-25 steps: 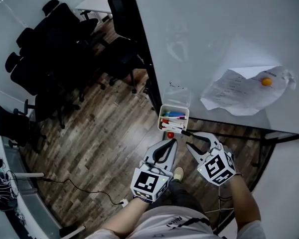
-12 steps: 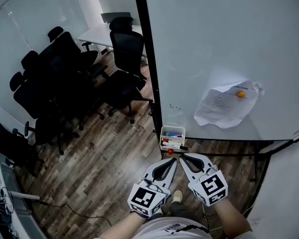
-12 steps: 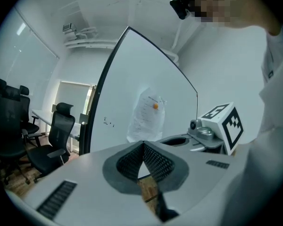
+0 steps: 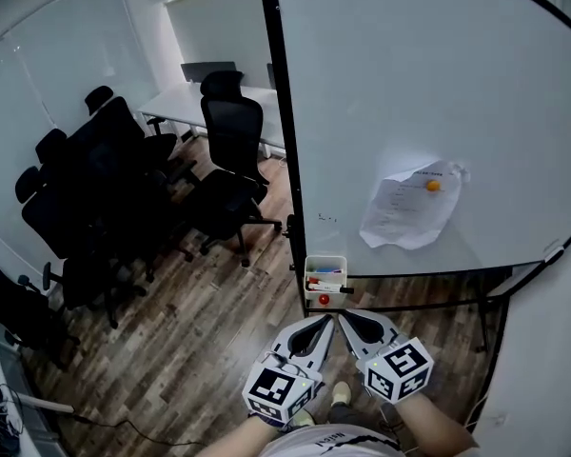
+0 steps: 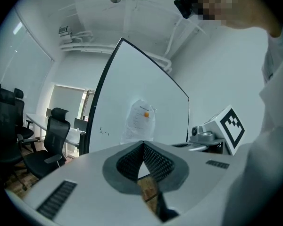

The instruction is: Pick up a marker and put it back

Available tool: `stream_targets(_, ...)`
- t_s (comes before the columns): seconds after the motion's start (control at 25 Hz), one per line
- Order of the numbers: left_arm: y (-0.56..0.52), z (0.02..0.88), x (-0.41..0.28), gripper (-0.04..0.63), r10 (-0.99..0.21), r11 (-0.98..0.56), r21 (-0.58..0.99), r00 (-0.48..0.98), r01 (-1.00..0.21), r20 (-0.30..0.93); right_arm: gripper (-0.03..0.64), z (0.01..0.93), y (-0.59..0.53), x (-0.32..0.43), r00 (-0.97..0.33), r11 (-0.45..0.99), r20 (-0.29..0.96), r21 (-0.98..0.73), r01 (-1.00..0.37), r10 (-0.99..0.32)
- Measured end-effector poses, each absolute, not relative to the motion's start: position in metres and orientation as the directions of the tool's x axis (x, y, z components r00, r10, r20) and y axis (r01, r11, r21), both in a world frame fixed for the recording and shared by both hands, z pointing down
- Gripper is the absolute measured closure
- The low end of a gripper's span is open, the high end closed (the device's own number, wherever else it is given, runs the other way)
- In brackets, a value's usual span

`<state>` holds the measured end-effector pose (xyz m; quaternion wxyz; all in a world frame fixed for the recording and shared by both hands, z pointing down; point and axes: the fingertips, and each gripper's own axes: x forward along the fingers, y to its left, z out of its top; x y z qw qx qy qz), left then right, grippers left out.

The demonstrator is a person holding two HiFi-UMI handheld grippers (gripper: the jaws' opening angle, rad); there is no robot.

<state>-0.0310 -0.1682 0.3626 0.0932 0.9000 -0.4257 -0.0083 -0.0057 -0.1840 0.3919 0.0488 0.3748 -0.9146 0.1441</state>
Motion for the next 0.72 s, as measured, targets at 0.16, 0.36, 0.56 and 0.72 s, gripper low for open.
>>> stream_targets(0.16, -0.156, 0.356, -0.033, 0.584, -0.76, -0.633, 0.172, 0.648, -0.755, 0.046, 0.604, 0.384, -0.169, -0.008, -0.715, 0.675, 0.184, -0.24, -0.698, -0.674)
stream_targets(0.36, -0.144, 0.357, -0.034, 0.584, -0.758, -0.637, 0.183, 0.652, -0.749, 0.028, 0.604, 0.382, -0.157, -0.004, -0.699, 0.662, 0.185, -0.228, -0.714, -0.691)
stream_targets(0.56, -0.138, 0.362, -0.041, 0.584, -0.762, -0.63, 0.198, 0.647, -0.751, 0.027, 0.604, 0.384, -0.149, -0.01, -0.699, 0.661, 0.191, -0.231, -0.714, -0.689)
stream_targets(0.72, -0.133, 0.365, -0.042, 0.584, -0.763, -0.628, 0.199, 0.645, -0.752, 0.027, 0.604, 0.387, -0.144, -0.013, -0.703, 0.665, 0.194, -0.229, -0.711, -0.685)
